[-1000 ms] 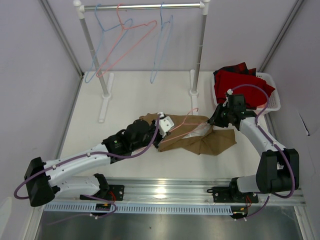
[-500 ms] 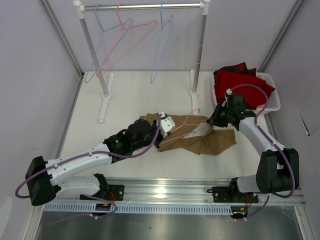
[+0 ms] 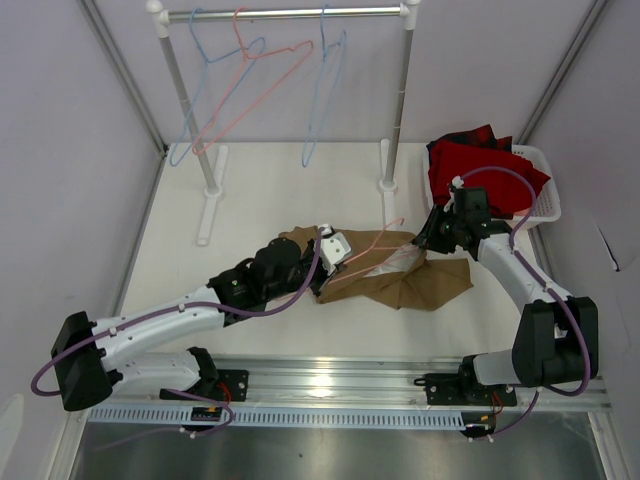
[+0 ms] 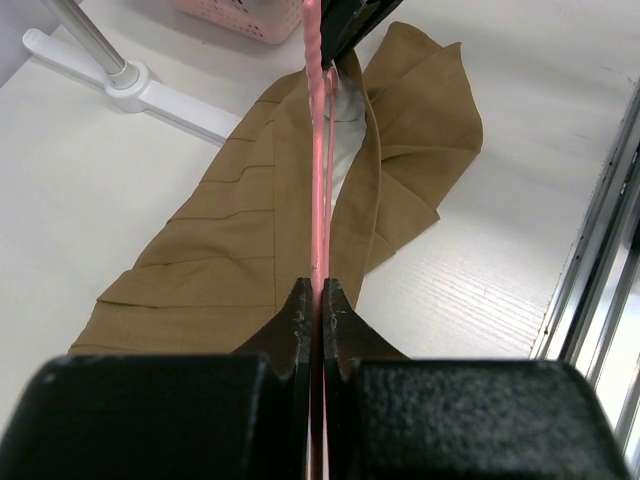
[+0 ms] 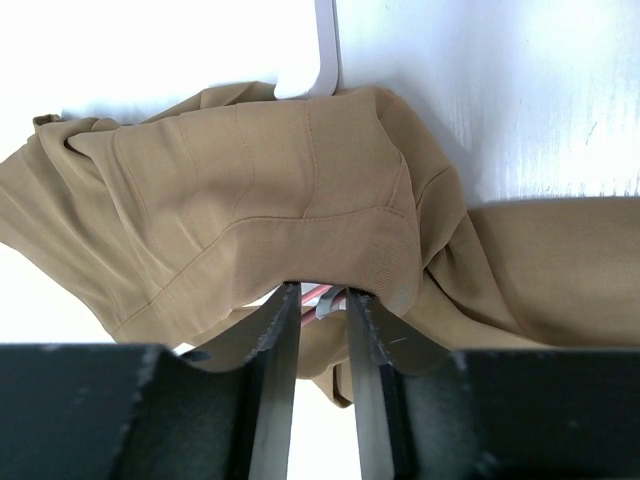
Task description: Place the skirt on the hanger
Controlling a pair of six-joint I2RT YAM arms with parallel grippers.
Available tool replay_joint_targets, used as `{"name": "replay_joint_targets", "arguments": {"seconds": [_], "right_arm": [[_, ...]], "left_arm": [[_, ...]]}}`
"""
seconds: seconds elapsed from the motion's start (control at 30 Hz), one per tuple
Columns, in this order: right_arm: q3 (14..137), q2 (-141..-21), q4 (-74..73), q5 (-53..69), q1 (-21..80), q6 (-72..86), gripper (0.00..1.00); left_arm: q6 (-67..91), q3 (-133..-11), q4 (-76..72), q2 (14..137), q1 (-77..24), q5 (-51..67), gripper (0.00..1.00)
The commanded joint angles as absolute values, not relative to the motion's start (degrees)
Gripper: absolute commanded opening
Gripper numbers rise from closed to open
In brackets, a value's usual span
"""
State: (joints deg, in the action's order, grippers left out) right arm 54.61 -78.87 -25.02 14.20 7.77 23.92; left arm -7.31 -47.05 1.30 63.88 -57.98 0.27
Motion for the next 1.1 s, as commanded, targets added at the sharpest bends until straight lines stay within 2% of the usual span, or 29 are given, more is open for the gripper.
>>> {"name": "replay_joint_targets", "arguments": {"seconds": [0.0,0.53,1.07], "right_arm": [[57.22,-77.87,-24.17,13.27,8.09,23.55,0.32],[58.36,-77.26,-24.70,12.31,8.00,23.73,0.34],[58.09,-76.29,-24.52,11.43,8.17,23.82,0.40]], "left_arm": [[-6.24,-47.99,-3.07,63.46,-58.27,1.76,0.00],[-5.54,-47.29,-4.83,63.02,-58.27,2.81,0.00],[-4.40,-47.20,-6.50,63.81,-58.27,5.27,0.00]]}}
